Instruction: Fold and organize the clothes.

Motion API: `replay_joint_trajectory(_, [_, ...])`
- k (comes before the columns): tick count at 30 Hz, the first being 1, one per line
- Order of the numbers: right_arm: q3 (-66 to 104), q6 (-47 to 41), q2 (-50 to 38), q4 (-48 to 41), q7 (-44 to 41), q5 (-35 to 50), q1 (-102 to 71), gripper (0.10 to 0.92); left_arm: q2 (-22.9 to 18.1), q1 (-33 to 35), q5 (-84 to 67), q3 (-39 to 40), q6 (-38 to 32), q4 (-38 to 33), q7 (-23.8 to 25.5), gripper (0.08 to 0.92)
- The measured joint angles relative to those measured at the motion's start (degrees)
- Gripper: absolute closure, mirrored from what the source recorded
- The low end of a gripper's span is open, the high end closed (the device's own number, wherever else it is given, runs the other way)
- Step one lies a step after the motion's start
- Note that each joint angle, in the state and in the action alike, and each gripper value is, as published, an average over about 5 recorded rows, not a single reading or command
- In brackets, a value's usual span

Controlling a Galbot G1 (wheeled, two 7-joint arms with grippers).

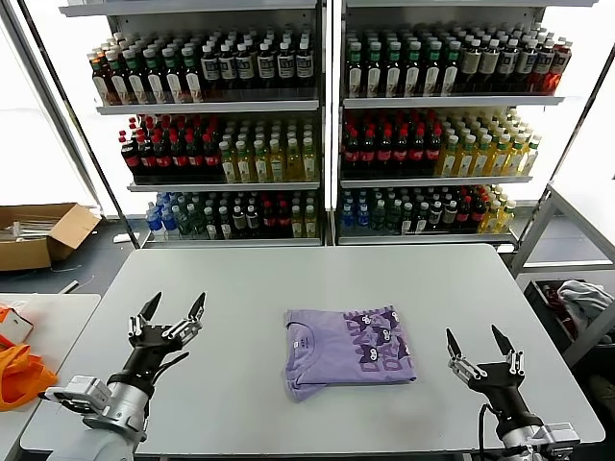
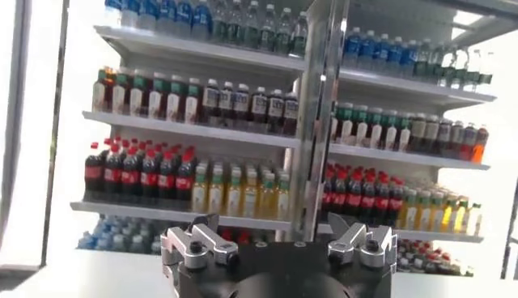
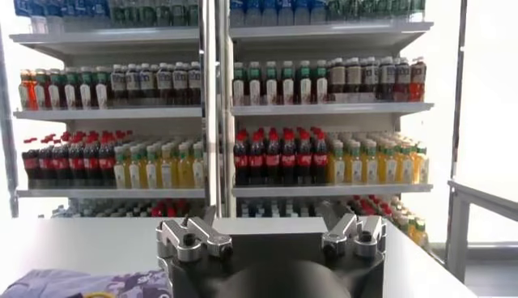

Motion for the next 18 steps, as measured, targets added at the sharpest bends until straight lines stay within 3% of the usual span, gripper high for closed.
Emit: replay_joint_trajectory(18, [1.66,2.89,1.26,-0.51,-2.20,-3.80,-2.35,0.203,0.31,3.43,5.09,-2.30,-2.95,-0.48,2.43,0.177])
